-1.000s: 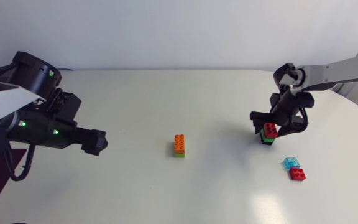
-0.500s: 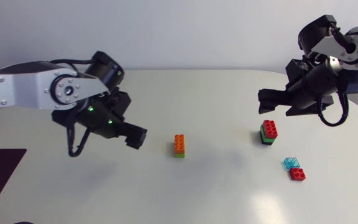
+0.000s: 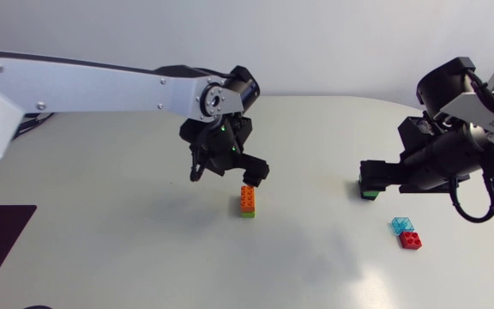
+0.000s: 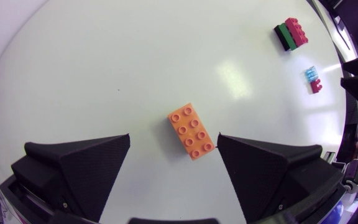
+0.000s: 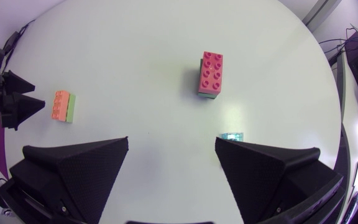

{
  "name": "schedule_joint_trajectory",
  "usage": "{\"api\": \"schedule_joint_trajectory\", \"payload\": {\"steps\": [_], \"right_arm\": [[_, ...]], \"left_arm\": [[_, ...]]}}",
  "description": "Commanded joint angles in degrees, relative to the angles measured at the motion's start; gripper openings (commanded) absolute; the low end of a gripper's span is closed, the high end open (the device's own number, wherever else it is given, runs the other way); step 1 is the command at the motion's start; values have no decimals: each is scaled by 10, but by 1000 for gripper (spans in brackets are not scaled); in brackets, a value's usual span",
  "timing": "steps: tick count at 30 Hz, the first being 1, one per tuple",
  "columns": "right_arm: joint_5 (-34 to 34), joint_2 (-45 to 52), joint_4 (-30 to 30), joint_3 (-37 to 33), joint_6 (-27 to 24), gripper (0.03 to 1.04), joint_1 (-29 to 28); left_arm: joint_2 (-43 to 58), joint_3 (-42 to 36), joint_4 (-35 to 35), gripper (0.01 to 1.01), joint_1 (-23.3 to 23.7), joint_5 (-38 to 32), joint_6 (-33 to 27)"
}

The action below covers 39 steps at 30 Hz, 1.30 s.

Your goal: Sort duplo bricks by size, large to the right and small to the left

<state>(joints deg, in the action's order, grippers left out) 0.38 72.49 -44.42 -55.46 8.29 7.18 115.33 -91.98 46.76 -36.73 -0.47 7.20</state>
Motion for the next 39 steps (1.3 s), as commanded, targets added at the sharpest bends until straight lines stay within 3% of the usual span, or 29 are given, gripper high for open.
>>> {"api": "schedule_joint_trajectory", "payload": {"steps": [1, 20, 23, 25, 29, 34, 39], "right_arm": [[-4, -11, 7, 24, -3, 1005, -1], [-29, -19, 39, 71, -9, 1005, -7], [-30, -23, 40, 76, -9, 1005, -8], [-32, -24, 42, 78, -9, 1005, -9], [-33, -24, 43, 79, -12, 1005, -13], [-35, -24, 43, 76, -13, 1005, -13], [-38, -24, 43, 76, -12, 1005, -13]], "left_arm": [[46, -39, 19, 974, -7, -3, 17], [185, -166, 112, 954, -32, -3, 44], [208, -193, 132, 913, -33, -2, 47], [211, -195, 135, 846, -33, -1, 48], [219, -197, 135, 611, -30, -1, 58], [221, -200, 139, 459, -20, 28, 60], [217, -203, 138, 395, -26, 40, 57]]}}
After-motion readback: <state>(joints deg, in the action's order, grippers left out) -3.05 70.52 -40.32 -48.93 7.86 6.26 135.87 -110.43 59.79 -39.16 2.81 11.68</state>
